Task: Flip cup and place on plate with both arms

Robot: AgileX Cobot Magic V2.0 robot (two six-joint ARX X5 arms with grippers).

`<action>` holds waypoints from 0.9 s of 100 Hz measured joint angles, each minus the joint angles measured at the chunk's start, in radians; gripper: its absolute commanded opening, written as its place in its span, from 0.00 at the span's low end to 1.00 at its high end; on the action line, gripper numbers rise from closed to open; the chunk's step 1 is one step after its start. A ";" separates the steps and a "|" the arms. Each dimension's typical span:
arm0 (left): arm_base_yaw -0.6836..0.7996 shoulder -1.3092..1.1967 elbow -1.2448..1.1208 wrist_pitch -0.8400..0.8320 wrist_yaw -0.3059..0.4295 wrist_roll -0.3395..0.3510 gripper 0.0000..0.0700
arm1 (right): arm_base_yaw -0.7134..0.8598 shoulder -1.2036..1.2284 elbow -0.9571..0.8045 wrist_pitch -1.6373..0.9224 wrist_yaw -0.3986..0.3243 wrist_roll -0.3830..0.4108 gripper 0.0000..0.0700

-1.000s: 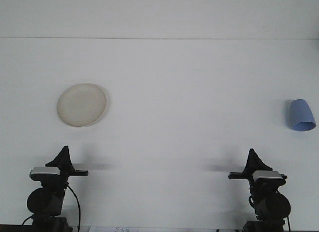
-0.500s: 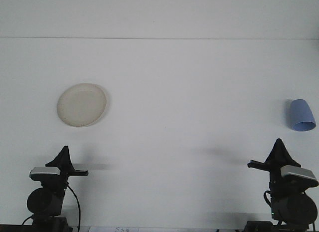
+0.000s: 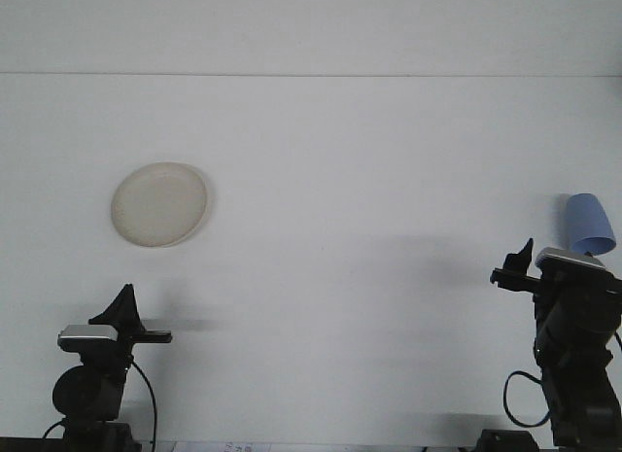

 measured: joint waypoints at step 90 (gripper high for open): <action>0.000 0.000 0.000 0.000 0.000 0.000 0.02 | -0.630 0.607 0.000 0.297 -0.318 -0.240 0.70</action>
